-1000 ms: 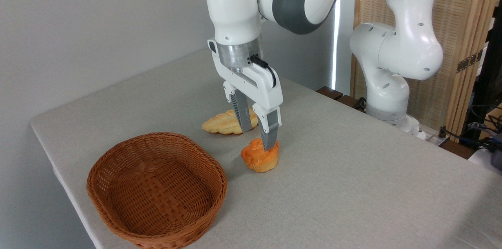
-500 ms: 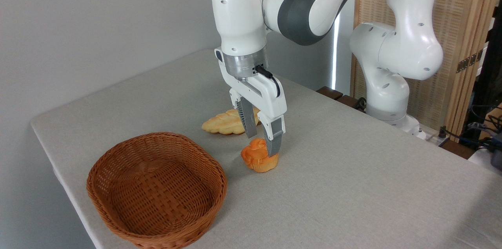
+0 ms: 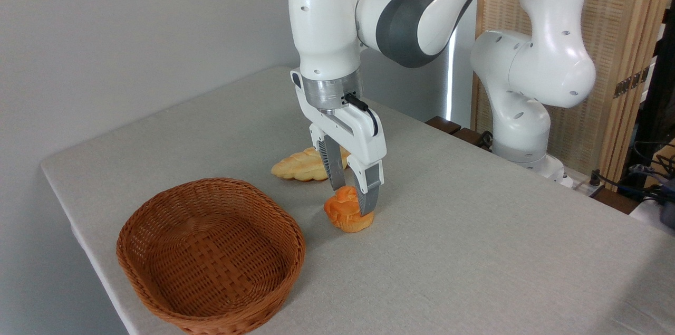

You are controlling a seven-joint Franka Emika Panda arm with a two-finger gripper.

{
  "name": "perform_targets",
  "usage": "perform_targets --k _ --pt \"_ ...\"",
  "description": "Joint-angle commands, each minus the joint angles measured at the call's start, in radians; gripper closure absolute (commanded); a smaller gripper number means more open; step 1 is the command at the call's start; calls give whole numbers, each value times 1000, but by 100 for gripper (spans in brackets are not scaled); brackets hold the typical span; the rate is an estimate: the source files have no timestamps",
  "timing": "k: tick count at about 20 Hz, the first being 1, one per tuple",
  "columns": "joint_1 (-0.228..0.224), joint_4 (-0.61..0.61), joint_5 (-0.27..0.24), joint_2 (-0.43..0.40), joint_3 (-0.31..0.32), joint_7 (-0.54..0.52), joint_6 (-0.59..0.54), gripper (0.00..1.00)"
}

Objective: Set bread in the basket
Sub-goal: 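Close the gripper on the orange bun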

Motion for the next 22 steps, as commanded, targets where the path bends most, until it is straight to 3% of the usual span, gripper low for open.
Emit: perform_targets --k 1,3,10,12,22 --pt "-3 -20 18 -12 2 8 26 0" --pt "-3 -21 18 -10 2 8 26 1" --pt "-3 -27 18 -6 2 8 51 43" --pt "-3 -28 18 -4 2 10 52 50" --pt "-3 -28 16 -4 2 30 56 63"
